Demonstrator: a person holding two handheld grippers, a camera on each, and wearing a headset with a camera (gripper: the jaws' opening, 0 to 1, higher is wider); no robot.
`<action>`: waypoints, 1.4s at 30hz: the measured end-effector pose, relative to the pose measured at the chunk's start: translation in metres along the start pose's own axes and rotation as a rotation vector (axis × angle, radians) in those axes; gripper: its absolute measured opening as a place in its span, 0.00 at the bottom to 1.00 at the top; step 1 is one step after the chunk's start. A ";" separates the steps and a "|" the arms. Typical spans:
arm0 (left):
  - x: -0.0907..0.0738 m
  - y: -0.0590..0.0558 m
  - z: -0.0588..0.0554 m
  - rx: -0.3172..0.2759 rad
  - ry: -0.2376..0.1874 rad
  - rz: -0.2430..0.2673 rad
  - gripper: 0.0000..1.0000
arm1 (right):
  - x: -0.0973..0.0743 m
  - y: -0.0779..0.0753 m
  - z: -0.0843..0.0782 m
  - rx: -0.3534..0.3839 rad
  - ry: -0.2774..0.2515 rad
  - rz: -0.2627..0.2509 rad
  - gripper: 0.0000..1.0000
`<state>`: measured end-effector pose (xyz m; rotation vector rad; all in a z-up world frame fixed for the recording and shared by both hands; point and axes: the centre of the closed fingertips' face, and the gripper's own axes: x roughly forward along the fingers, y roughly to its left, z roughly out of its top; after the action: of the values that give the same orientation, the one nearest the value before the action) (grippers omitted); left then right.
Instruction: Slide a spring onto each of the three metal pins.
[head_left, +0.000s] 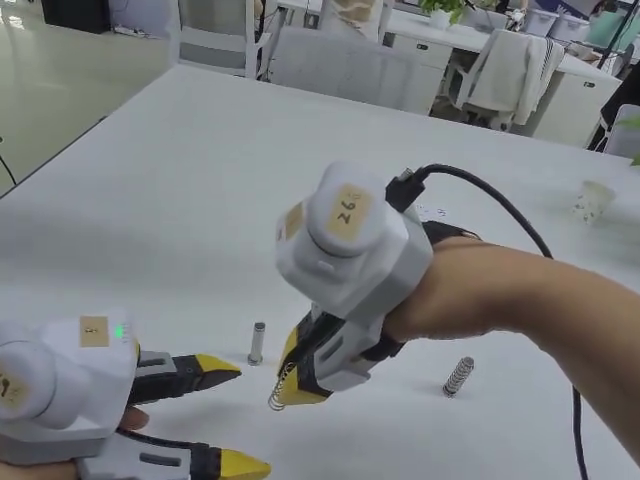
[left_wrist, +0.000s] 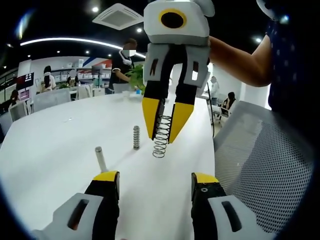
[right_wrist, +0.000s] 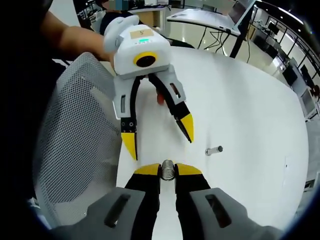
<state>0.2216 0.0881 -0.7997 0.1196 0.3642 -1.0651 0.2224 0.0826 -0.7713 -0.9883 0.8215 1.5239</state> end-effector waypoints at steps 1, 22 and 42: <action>-0.001 0.001 0.000 -0.001 0.000 0.005 0.55 | -0.001 -0.001 0.000 0.001 0.001 -0.002 0.08; -0.012 0.008 -0.006 -0.004 -0.010 0.057 0.64 | -0.010 -0.024 -0.007 0.023 0.024 -0.032 0.08; -0.016 0.012 -0.010 -0.005 -0.019 0.084 0.67 | -0.013 -0.056 0.003 0.012 0.033 -0.061 0.08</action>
<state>0.2233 0.1098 -0.8046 0.1192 0.3418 -0.9820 0.2783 0.0894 -0.7583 -1.0238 0.8156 1.4527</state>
